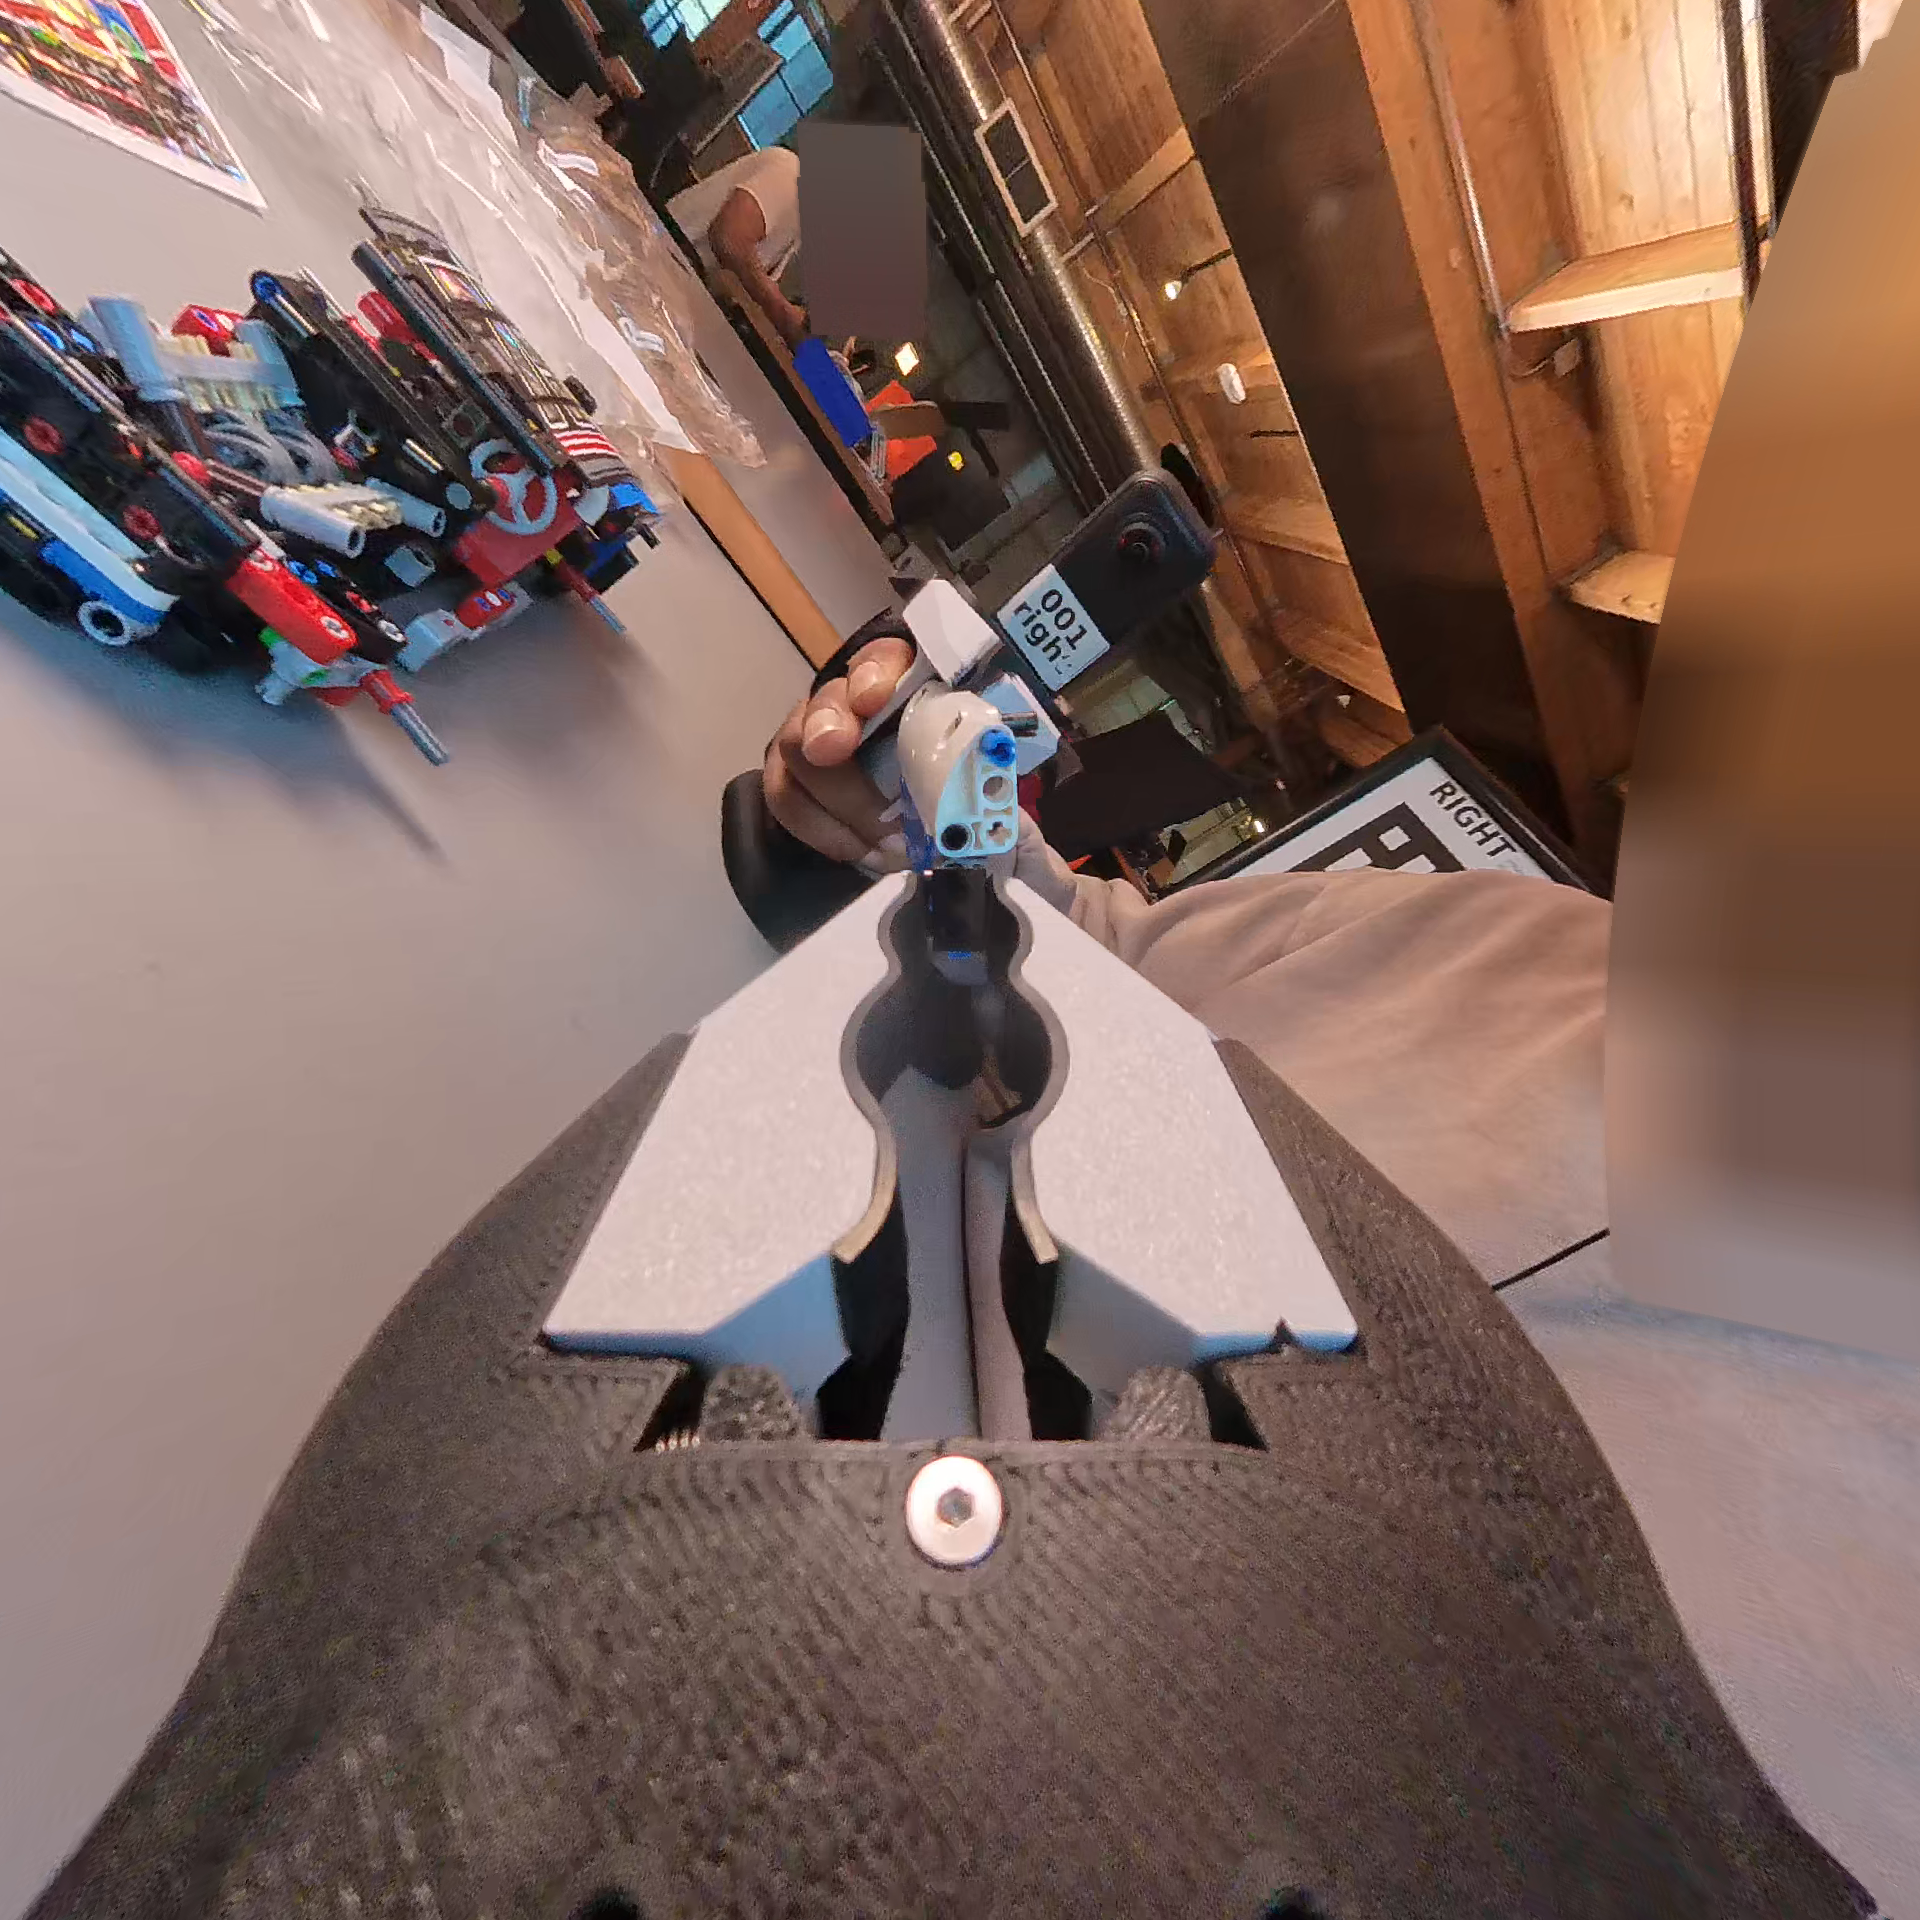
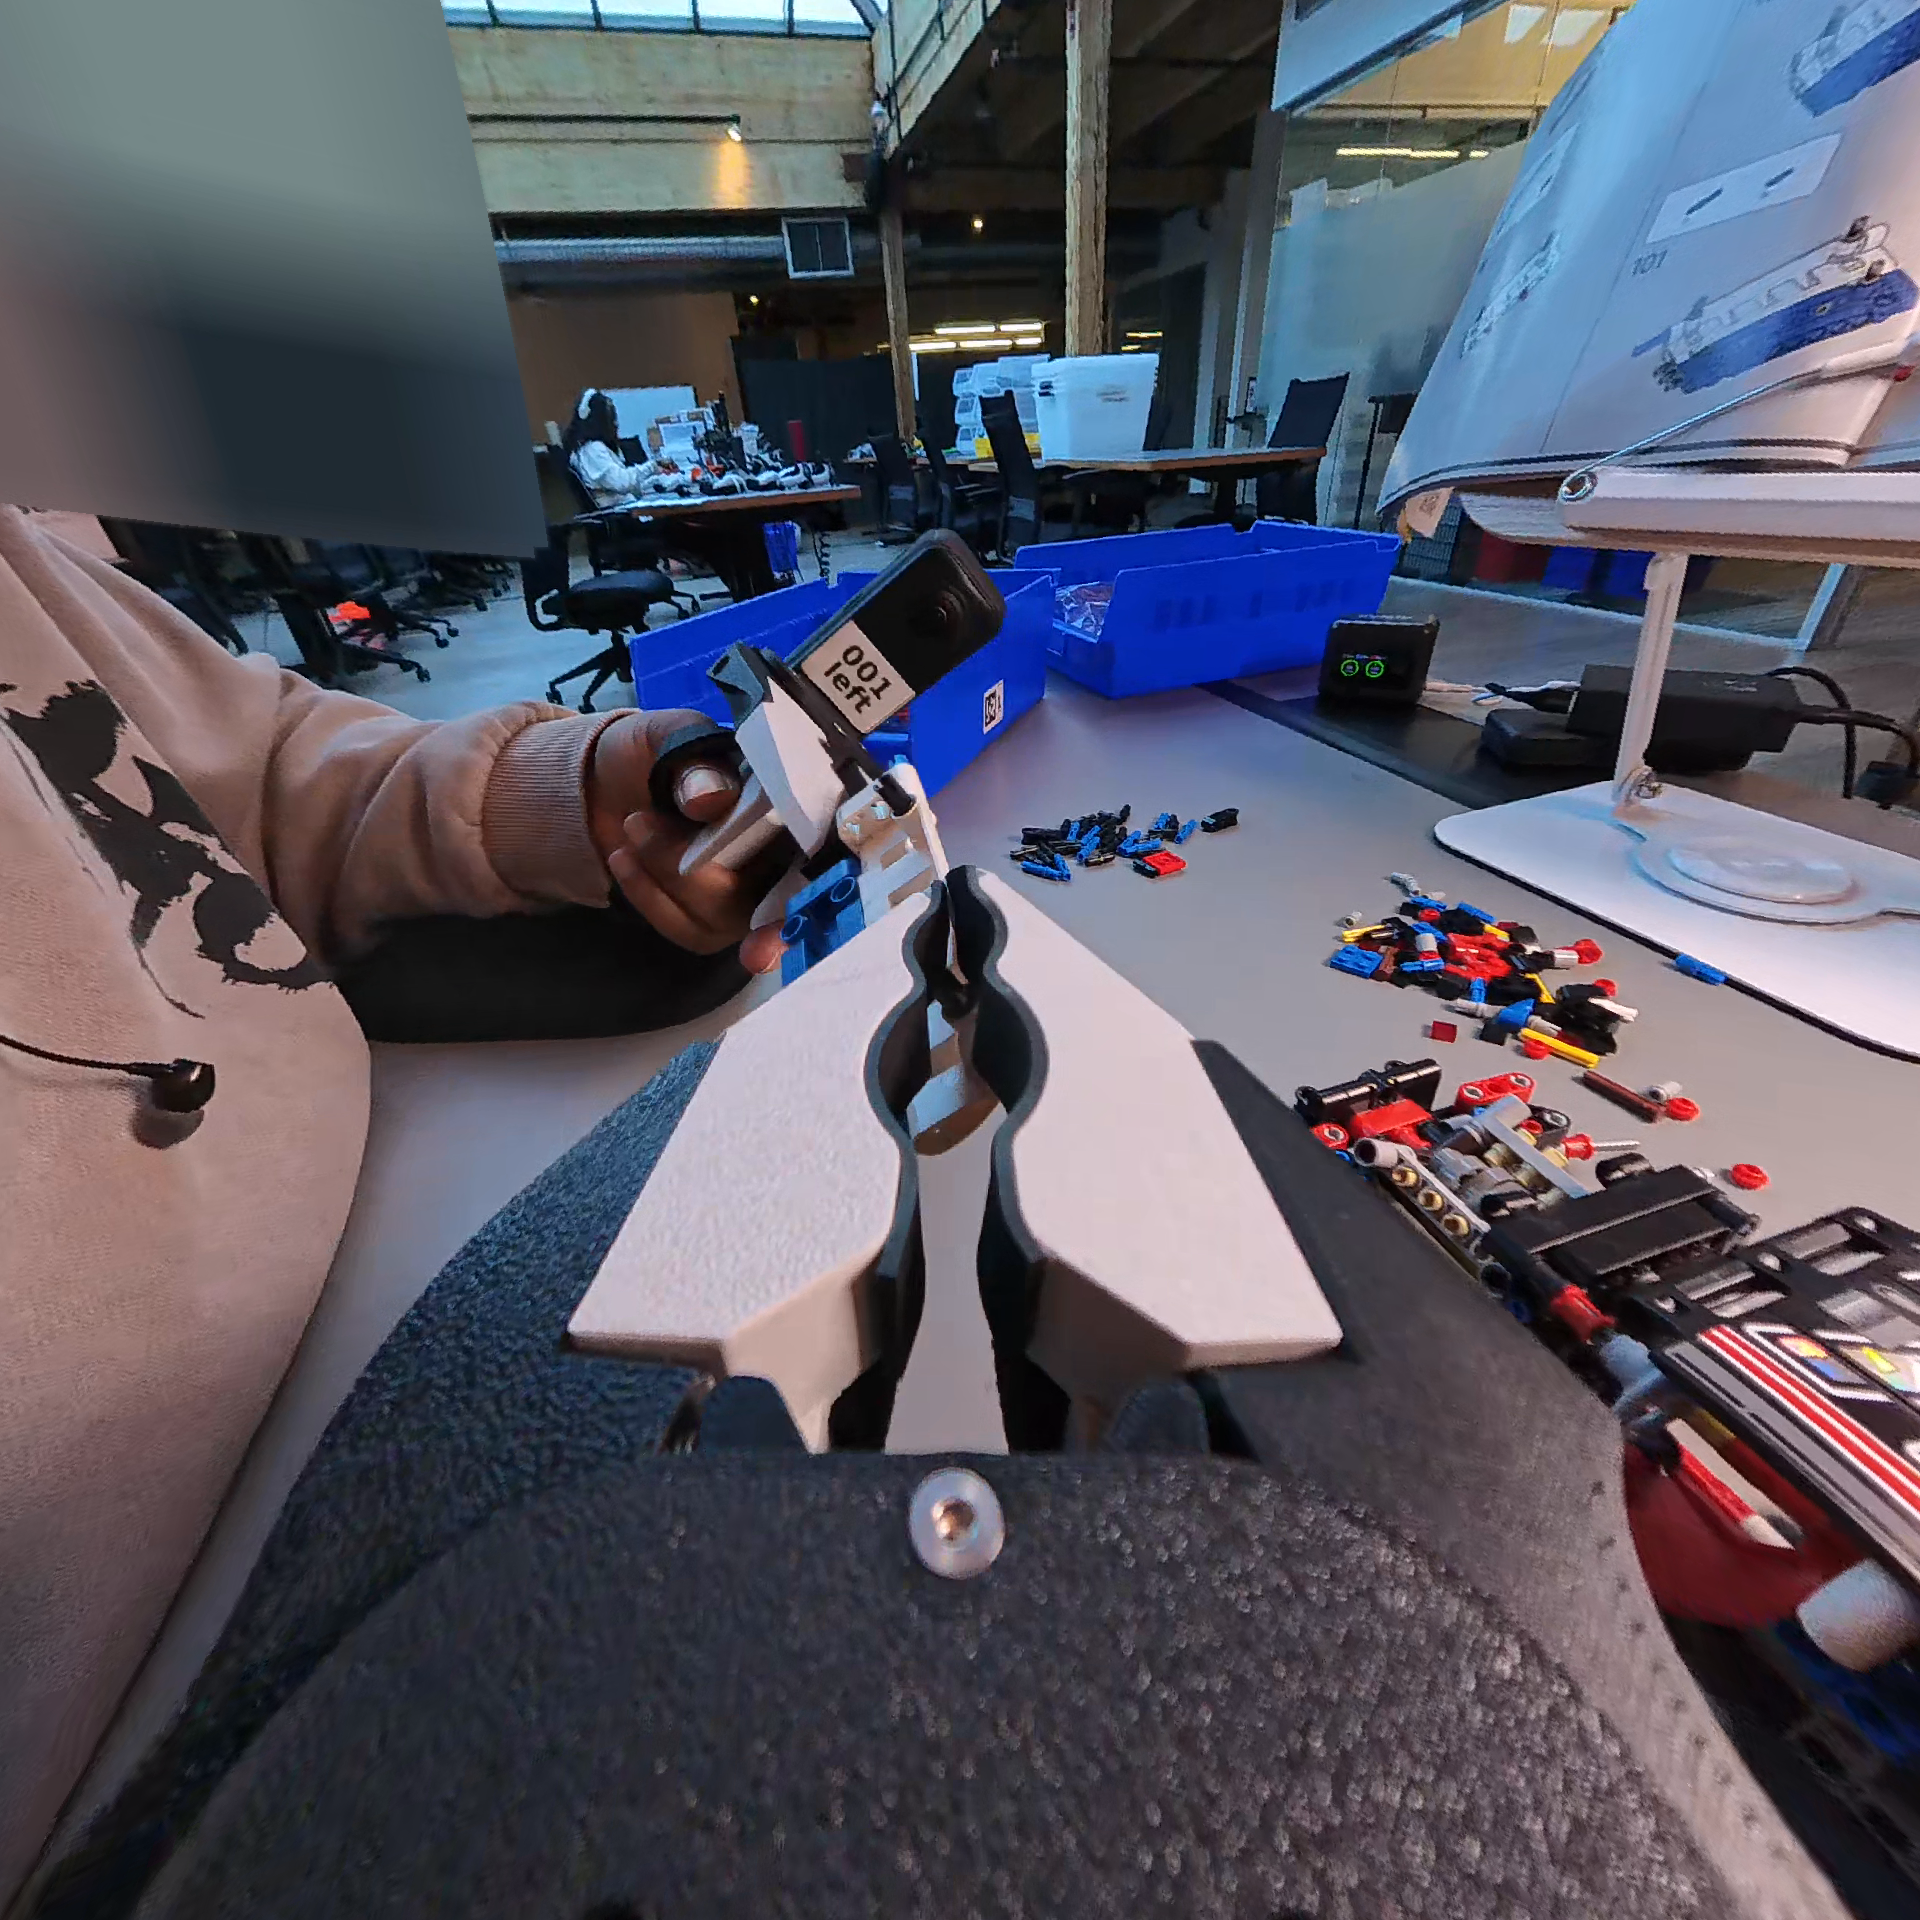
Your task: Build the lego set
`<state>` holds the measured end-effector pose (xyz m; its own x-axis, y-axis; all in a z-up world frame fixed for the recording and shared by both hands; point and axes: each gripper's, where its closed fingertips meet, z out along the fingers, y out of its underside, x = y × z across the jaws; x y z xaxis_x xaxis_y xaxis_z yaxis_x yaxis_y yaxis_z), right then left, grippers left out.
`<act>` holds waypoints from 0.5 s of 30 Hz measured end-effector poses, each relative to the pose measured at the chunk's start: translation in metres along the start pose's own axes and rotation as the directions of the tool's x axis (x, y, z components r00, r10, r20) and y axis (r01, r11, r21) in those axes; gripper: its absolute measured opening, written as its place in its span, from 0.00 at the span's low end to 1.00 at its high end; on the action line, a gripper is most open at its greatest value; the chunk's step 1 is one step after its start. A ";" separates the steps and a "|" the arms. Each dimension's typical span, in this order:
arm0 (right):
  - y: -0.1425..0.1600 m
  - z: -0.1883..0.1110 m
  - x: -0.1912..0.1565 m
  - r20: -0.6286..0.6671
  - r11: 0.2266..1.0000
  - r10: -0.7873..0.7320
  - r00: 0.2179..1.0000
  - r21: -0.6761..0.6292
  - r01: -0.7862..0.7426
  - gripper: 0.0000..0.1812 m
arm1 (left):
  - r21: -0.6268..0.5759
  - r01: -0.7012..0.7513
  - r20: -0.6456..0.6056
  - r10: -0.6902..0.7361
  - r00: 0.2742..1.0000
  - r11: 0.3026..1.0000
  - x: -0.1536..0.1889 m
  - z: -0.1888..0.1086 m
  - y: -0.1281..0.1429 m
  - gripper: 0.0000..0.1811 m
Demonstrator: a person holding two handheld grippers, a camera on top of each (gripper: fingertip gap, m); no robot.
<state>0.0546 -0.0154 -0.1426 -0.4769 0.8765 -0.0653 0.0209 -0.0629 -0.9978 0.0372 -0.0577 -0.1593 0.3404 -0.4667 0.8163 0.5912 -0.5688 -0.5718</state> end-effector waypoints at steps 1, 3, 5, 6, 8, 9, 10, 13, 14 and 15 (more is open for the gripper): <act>-0.001 0.000 0.000 0.003 1.000 0.010 1.000 0.007 -0.010 0.00 | 0.003 -0.013 0.006 0.013 1.000 1.000 0.000 0.000 0.000 0.05; -0.001 0.000 -0.001 0.004 1.000 0.015 1.000 0.013 -0.015 0.00 | 0.005 -0.048 0.027 0.048 0.998 0.999 0.000 0.000 -0.001 0.05; -0.004 0.000 -0.001 0.008 0.999 0.032 0.999 0.029 -0.033 0.00 | 0.016 -0.089 0.049 0.088 0.995 0.996 0.002 0.000 -0.003 0.05; -0.005 0.000 -0.001 0.009 0.999 0.040 0.999 0.034 -0.040 0.00 | 0.019 -0.109 0.063 0.108 0.992 0.994 0.001 0.000 -0.004 0.05; -0.007 0.000 -0.002 0.017 0.997 0.058 0.998 0.052 -0.058 0.00 | 0.025 -0.144 0.083 0.142 0.986 0.989 0.001 0.000 -0.006 0.05; -0.008 0.000 -0.003 0.018 0.996 0.060 0.998 0.059 -0.061 0.00 | 0.029 -0.157 0.086 0.154 0.984 0.987 0.002 0.000 -0.006 0.05; -0.009 0.000 -0.002 0.014 0.996 0.059 0.998 0.066 -0.059 0.00 | 0.035 -0.169 0.090 0.165 0.982 0.985 0.003 0.001 -0.007 0.05; -0.013 -0.002 -0.004 0.032 0.994 0.069 0.997 0.085 -0.072 0.00 | 0.021 -0.215 0.098 0.212 0.972 0.976 0.006 0.002 -0.008 0.05; -0.012 -0.002 -0.006 0.045 0.995 0.060 0.997 0.079 -0.064 0.00 | 0.000 -0.228 0.101 0.227 0.969 0.974 0.006 0.003 -0.005 0.05; -0.012 -0.003 -0.007 0.057 0.995 0.057 0.997 0.075 -0.061 0.00 | -0.016 -0.232 0.097 0.232 0.968 0.973 0.007 0.003 -0.003 0.05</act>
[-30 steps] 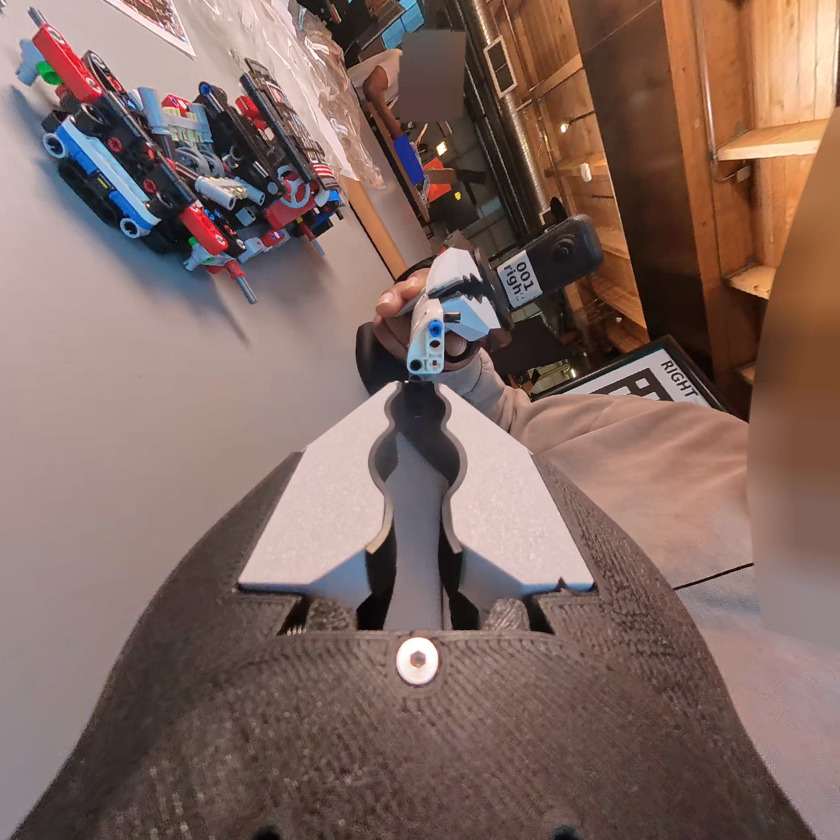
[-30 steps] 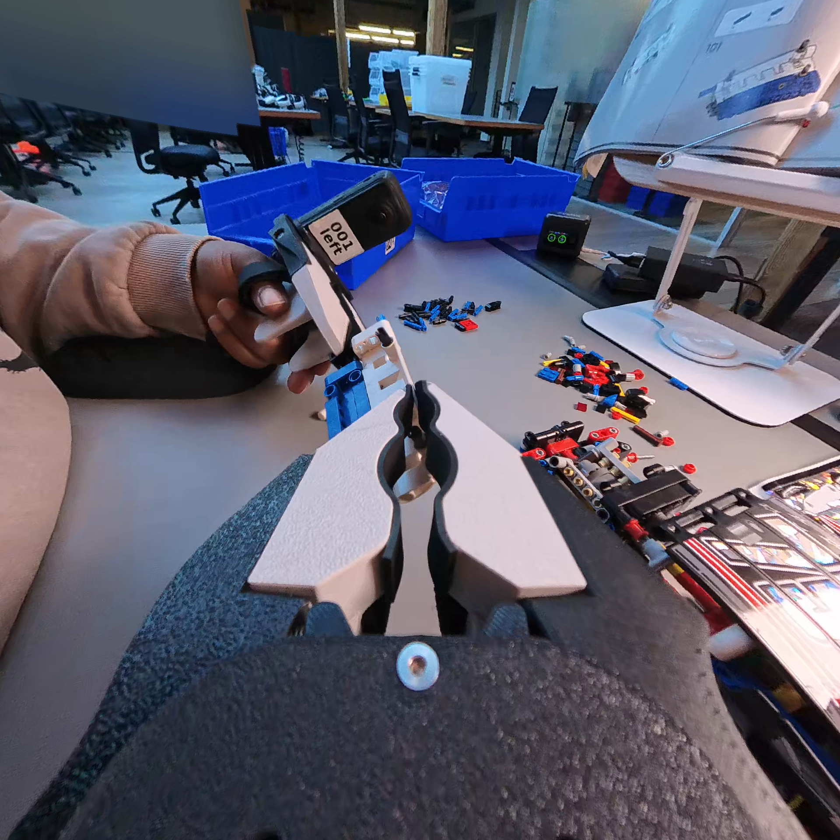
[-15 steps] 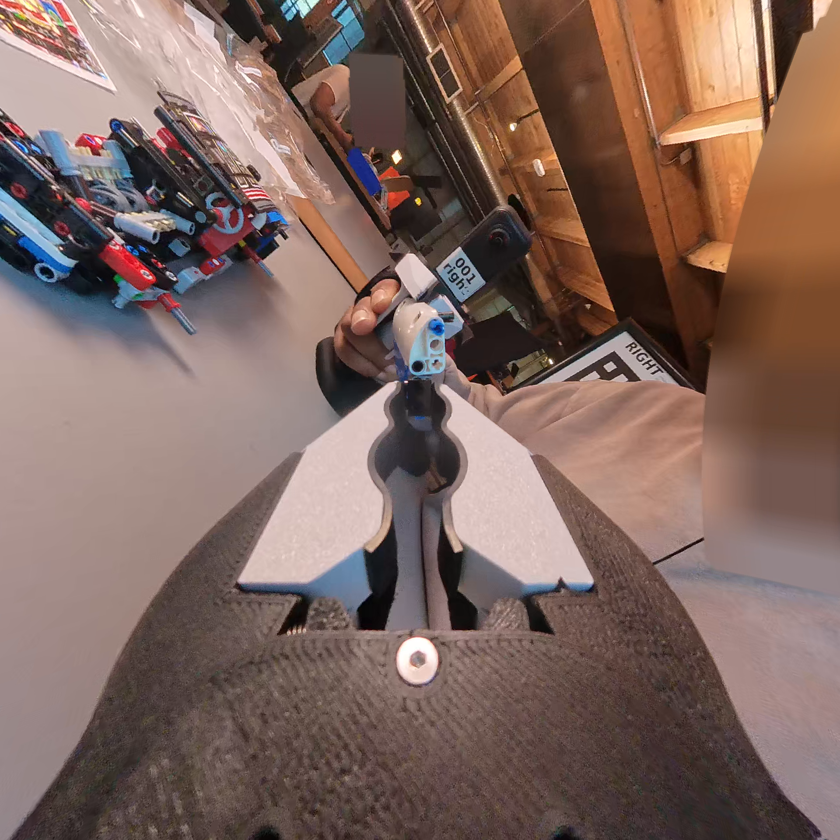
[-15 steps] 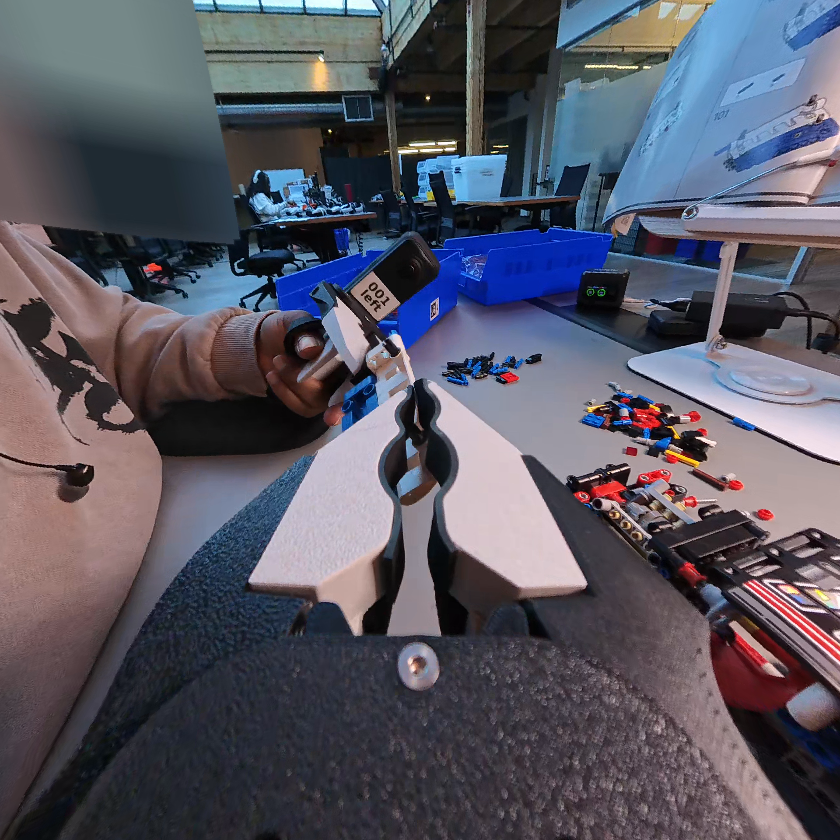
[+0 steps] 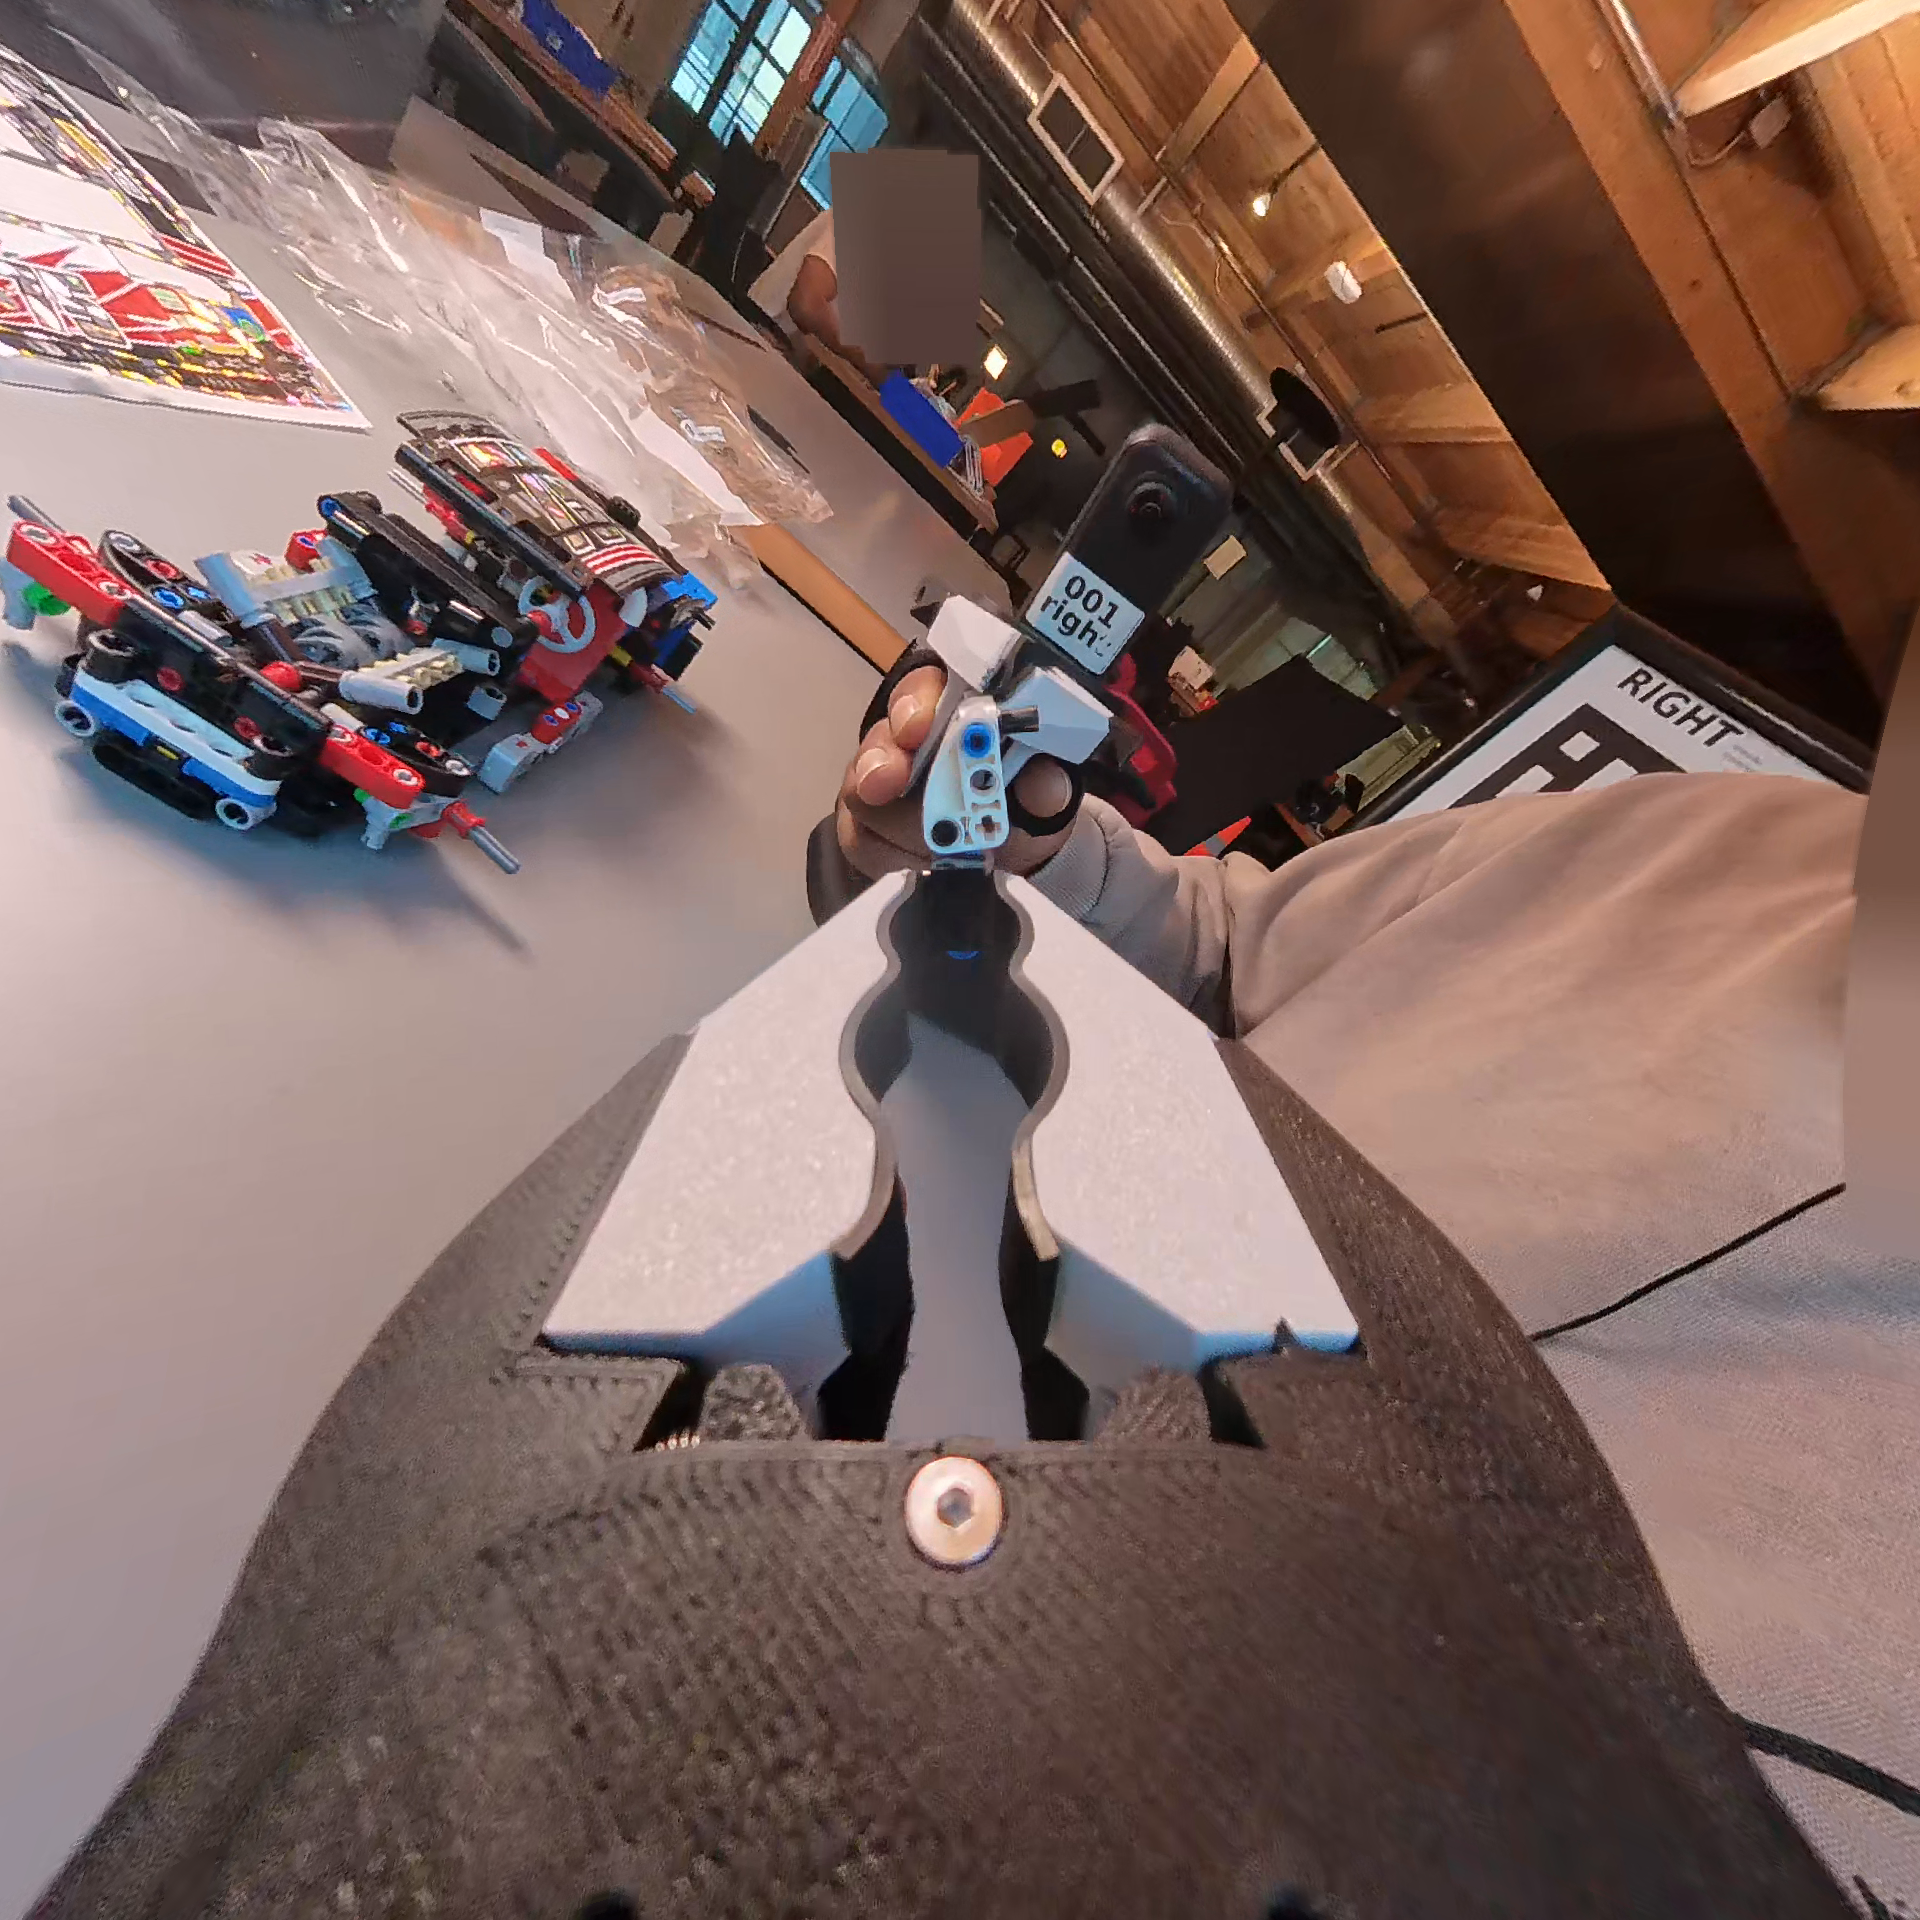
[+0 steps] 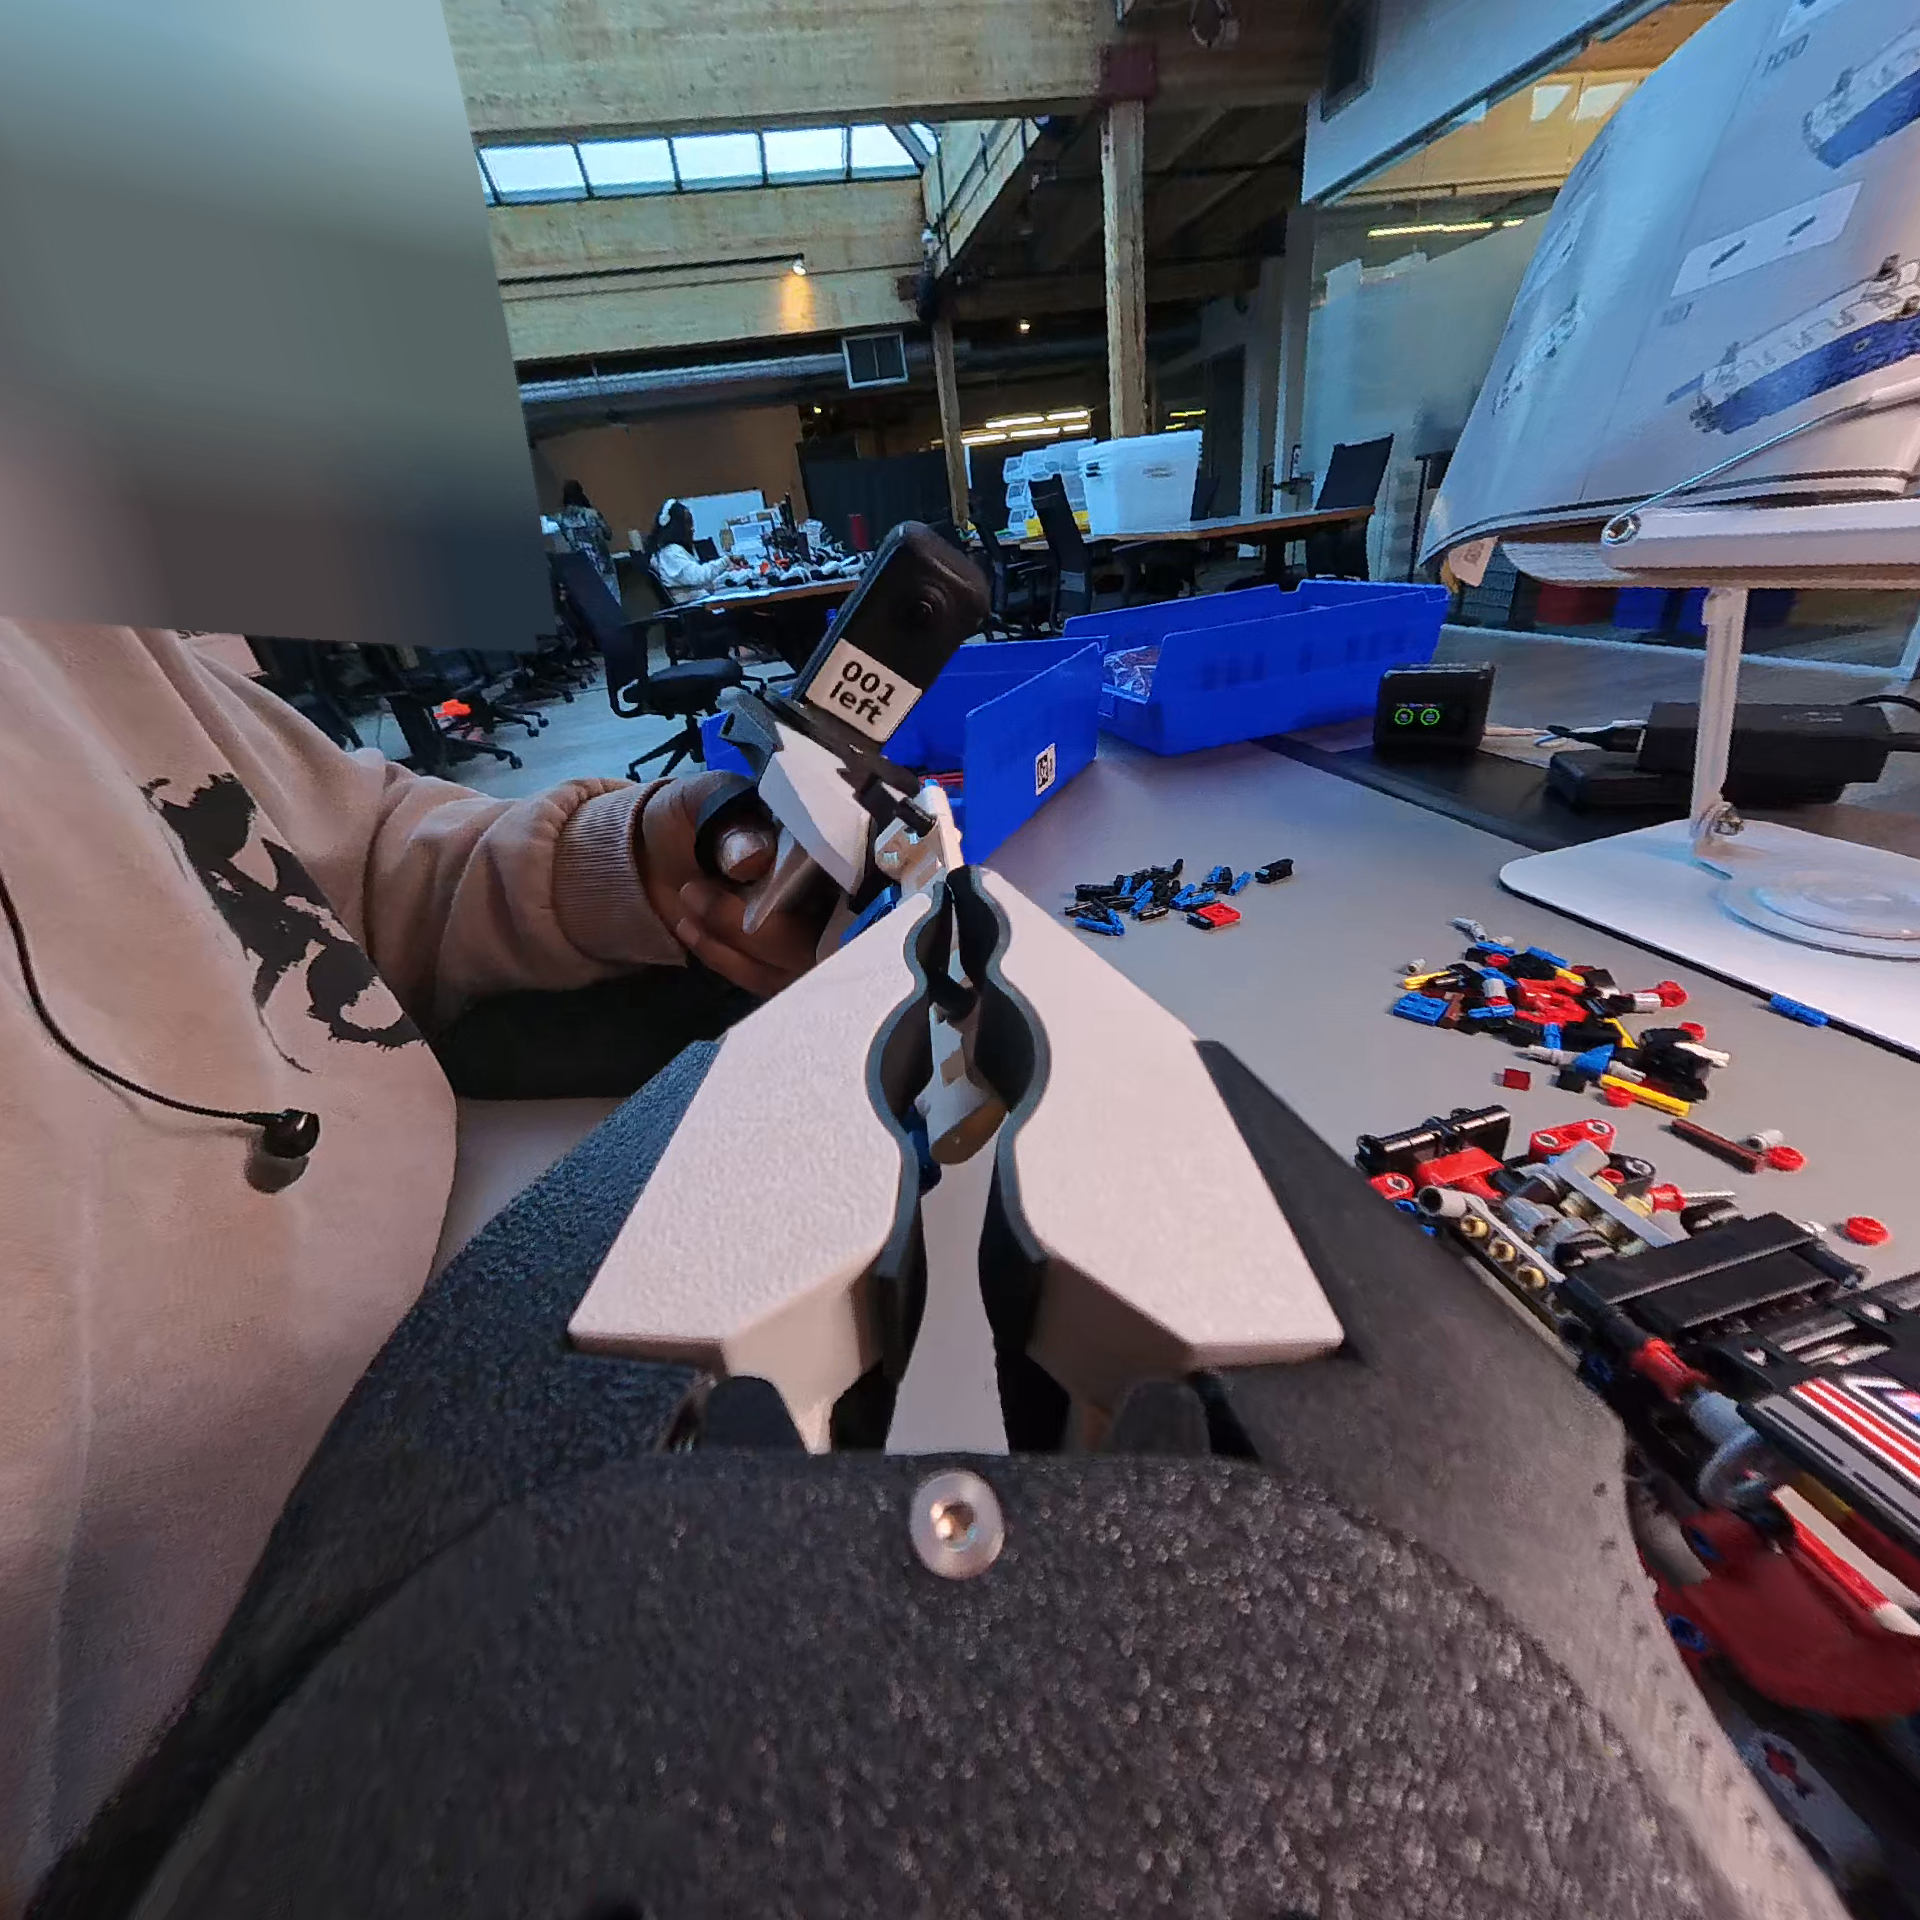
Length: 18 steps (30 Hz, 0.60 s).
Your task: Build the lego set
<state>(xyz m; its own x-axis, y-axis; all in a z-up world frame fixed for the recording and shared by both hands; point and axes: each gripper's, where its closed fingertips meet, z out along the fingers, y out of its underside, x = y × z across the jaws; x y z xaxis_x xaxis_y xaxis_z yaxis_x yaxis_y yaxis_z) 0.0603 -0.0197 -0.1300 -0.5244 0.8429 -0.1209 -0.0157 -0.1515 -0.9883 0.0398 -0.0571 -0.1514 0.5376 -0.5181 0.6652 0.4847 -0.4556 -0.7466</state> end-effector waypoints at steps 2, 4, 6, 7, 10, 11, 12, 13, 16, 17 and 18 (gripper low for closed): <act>-0.002 -0.001 -0.003 0.020 1.000 0.009 1.000 0.013 -0.009 0.00 | -0.005 0.010 -0.018 -0.010 1.000 1.000 0.003 0.000 0.000 0.05; -0.003 -0.002 -0.003 0.025 0.999 0.016 1.000 0.027 -0.017 0.00 | 0.000 0.027 -0.028 -0.027 0.999 1.000 0.005 0.001 0.000 0.05; -0.006 -0.002 -0.005 0.043 0.997 0.045 0.998 0.053 -0.047 0.00 | -0.003 0.075 -0.079 -0.075 0.994 0.997 0.010 0.001 -0.002 0.05; -0.007 -0.002 -0.005 0.037 0.998 0.035 0.999 0.058 -0.037 0.00 | -0.002 0.101 -0.095 -0.101 0.990 0.995 0.011 0.000 -0.002 0.05; -0.009 -0.003 -0.009 0.068 0.997 0.044 0.997 0.065 -0.048 0.00 | -0.025 0.092 -0.093 -0.094 0.991 0.995 0.012 0.001 -0.001 0.05; -0.011 -0.004 -0.013 0.100 0.995 0.056 0.993 0.074 -0.064 0.00 | -0.034 0.076 -0.079 -0.079 0.994 0.996 0.012 0.000 -0.001 0.05; -0.012 -0.003 -0.017 0.114 0.996 0.052 0.992 0.072 -0.060 0.00 | -0.050 0.053 -0.053 -0.056 0.997 0.997 0.010 0.000 -0.001 0.05; -0.011 -0.001 -0.018 0.112 0.997 0.033 0.993 0.067 -0.040 0.00 | -0.064 0.031 -0.026 -0.032 0.999 0.997 0.008 -0.001 -0.001 0.05; -0.012 -0.003 -0.023 0.139 0.998 -0.002 0.990 0.062 -0.007 0.00 | -0.113 0.016 -0.048 -0.021 0.999 0.994 0.017 -0.001 0.003 0.05; -0.011 -0.004 -0.027 0.169 0.999 -0.020 0.985 0.052 0.011 0.00 | -0.137 0.019 -0.064 -0.028 0.998 0.990 0.020 -0.001 0.007 0.05; -0.012 -0.004 -0.029 0.182 0.999 -0.026 0.983 0.048 0.018 0.00 | -0.143 0.034 -0.081 -0.046 0.996 0.989 0.022 -0.001 0.009 0.05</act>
<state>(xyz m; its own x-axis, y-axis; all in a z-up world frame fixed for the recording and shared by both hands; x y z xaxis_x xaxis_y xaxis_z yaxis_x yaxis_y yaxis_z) 0.0795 -0.0402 -0.1153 -0.6703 0.7382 -0.0759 -0.0656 -0.1608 -0.9848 0.0555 -0.0730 -0.1430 0.4576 -0.5535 0.6959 0.3987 -0.5718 -0.7170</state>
